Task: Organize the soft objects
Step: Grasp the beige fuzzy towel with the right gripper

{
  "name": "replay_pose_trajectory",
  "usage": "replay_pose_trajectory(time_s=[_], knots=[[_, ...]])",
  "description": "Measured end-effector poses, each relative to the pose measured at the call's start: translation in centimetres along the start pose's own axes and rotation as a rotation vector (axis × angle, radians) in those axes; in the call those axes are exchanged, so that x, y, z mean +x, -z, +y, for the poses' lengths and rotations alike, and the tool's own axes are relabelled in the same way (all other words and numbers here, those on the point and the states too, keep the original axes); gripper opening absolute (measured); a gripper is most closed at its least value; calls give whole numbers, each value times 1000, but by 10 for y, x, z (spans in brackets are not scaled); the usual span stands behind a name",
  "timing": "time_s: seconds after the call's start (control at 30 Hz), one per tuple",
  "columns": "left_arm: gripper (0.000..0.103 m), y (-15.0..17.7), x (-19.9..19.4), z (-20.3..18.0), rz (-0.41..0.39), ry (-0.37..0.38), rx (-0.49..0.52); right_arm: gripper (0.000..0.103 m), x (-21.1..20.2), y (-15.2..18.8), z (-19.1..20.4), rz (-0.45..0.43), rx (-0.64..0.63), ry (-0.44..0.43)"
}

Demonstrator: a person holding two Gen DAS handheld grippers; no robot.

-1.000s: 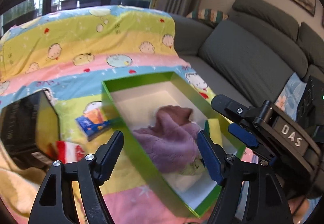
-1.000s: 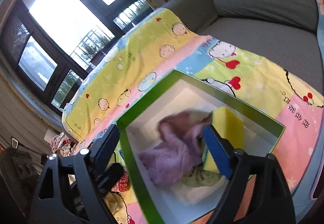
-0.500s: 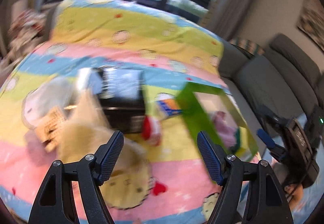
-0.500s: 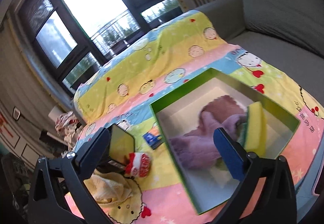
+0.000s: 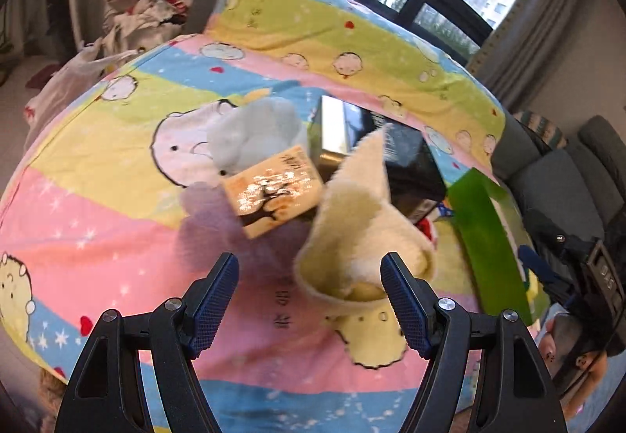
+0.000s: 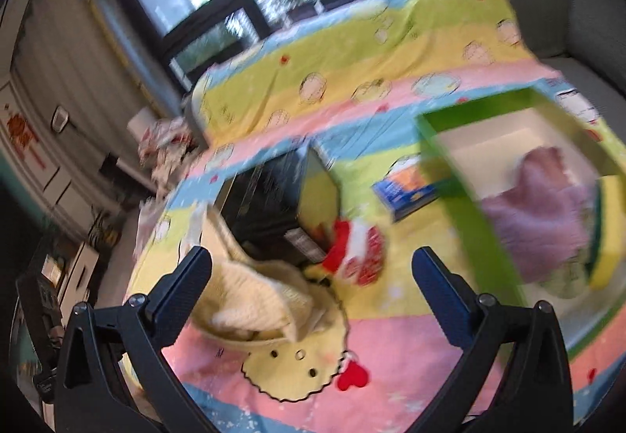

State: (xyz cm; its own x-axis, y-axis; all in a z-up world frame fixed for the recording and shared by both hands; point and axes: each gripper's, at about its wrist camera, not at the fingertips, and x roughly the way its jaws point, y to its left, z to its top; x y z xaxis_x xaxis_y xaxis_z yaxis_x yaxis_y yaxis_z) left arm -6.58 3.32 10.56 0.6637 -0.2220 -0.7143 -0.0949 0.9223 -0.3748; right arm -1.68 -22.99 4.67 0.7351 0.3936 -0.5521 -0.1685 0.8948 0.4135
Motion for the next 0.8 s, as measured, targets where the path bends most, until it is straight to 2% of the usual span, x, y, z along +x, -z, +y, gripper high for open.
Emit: replay_pose_trajectory(time_s=[0.1,0.3,0.37,0.47,0.5,0.57,0.6,0.63,0.67,0.7,0.8], knots=[[75,5,0,9,-16,-35,1,102,34,10,14,91,-16,0],[75,7,2,33,5,-44,-59,102,90,32,36,232,-70,7],[75,7,-1,37,-14,-80,-58,102,103,39,42,265,-86,20],[75,6,-3,42,-22,-80,-63,100,118,46,50,270,-107,28],[75,6,-3,44,-17,-68,-72,95,122,48,52,266,-102,20],[75,5,-2,47,-11,-58,-83,75,130,52,53,269,-89,2],[75,5,-2,49,-9,-59,-87,53,134,53,53,280,-89,-5],[75,5,-2,49,-6,-61,-88,40,137,54,54,292,-98,5],[75,5,-2,50,-3,-62,-89,37,136,54,54,284,-113,28],[75,5,-3,51,-2,-58,-91,28,133,53,55,273,-122,22],[75,3,-6,53,-5,-41,-100,26,108,47,53,252,-99,-49]])
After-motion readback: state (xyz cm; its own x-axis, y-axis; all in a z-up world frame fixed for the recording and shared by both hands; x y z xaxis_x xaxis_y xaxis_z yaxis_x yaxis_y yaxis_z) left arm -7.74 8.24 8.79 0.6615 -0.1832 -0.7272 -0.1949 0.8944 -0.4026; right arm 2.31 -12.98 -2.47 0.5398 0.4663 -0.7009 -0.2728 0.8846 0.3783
